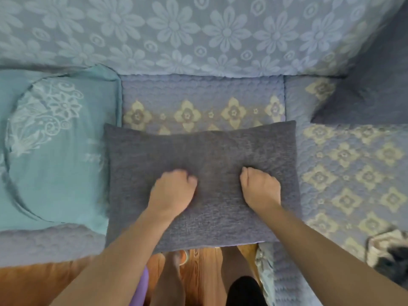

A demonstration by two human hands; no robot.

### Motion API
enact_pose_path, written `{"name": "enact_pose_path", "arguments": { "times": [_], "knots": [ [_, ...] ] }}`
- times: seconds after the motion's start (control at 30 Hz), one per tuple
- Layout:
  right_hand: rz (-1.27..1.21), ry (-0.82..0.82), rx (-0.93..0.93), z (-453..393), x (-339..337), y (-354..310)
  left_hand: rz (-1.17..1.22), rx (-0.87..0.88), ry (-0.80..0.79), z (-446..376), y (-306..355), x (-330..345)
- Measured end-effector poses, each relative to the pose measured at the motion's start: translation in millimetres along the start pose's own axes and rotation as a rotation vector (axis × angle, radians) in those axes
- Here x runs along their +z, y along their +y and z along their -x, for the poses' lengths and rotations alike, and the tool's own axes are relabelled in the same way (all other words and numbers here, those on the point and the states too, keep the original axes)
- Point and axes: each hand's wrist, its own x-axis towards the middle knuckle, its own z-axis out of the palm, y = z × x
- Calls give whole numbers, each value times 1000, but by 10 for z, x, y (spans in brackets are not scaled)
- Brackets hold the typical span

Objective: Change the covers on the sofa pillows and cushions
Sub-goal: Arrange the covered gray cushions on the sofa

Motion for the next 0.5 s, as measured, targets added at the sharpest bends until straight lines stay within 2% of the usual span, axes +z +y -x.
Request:
{"name": "enact_pose_path", "arguments": {
  "times": [0.03,0.07,0.1,0.17,0.23,0.27,0.3,0.33,0.37,0.4,0.43,0.47,0.5],
  "knots": [
    [-47,-24,-80,55,33,-61,-209,-127,-193,110,-264,340],
    [-18,-16,-191,94,26,-159,-299,-200,-266,120,-464,606],
    [-20,-10,-246,57,-18,-199,-367,-209,-281,-3,-542,747],
    [-209,17,-181,107,-166,-204,-395,-170,-265,-89,-445,628],
    [-328,281,-35,30,-255,0,-361,-104,-124,-178,-406,489],
    [-359,317,124,-10,-280,179,-336,-59,-58,-154,-401,409],
    [-420,256,317,-50,-189,384,-319,-26,19,-67,-394,279],
    [-507,114,488,-94,-124,524,-282,20,123,42,-426,176],
    [-634,-21,601,-125,-46,636,-220,56,248,157,-496,113],
    [-772,-107,627,-171,75,760,-154,36,383,217,-556,37],
    [-937,-146,611,-194,72,824,-73,-74,504,194,-660,-24],
    [-1116,-160,599,-223,73,908,51,-268,542,132,-785,-81],
    [-1279,-185,603,-223,23,958,244,-494,497,56,-914,-133]
  ]
}}
